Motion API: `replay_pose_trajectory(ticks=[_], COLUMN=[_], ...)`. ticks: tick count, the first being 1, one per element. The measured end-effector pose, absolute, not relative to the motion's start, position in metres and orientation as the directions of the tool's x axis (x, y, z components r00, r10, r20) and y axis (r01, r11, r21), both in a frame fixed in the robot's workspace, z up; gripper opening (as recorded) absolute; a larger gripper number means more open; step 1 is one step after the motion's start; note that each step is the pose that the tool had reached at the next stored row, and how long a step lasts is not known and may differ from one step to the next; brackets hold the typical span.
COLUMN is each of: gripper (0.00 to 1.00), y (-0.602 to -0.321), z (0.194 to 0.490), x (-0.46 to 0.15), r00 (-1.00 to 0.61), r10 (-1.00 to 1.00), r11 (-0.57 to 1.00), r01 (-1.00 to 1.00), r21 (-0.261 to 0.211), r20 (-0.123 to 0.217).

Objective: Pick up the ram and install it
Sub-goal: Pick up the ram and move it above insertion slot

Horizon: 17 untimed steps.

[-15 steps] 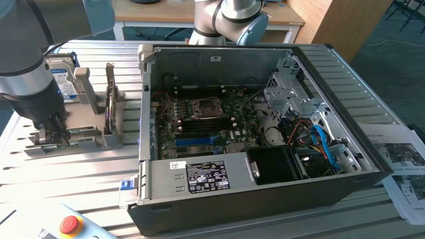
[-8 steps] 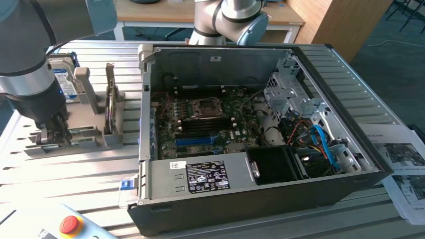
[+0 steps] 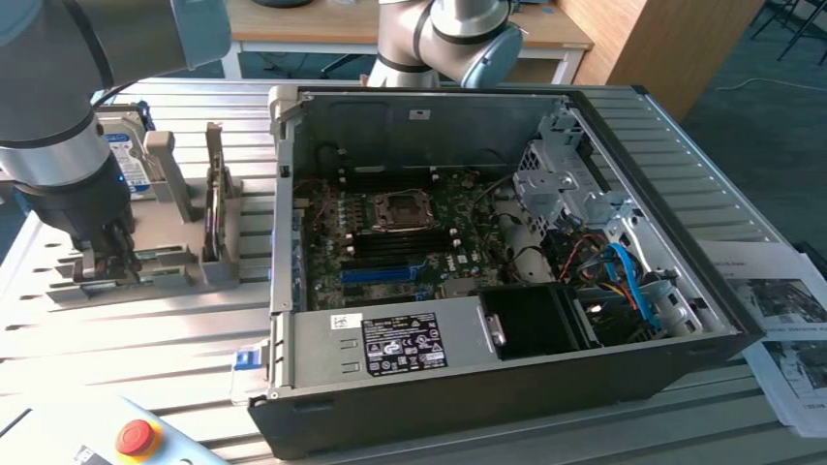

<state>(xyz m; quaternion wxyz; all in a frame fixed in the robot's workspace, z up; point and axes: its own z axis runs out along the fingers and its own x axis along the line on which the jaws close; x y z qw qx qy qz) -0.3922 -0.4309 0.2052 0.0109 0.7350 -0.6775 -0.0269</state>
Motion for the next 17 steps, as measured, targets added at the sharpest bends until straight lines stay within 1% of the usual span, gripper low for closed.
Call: replay_pose_trajectory(ticks=[17], gripper=[0.24], y=[-0.4262], z=[0.2047], x=[-0.3922], r00=[0.081], r10=[-0.996], r11=[-0.082], r01=[-0.995], r21=[0.052], r20=[-0.025])
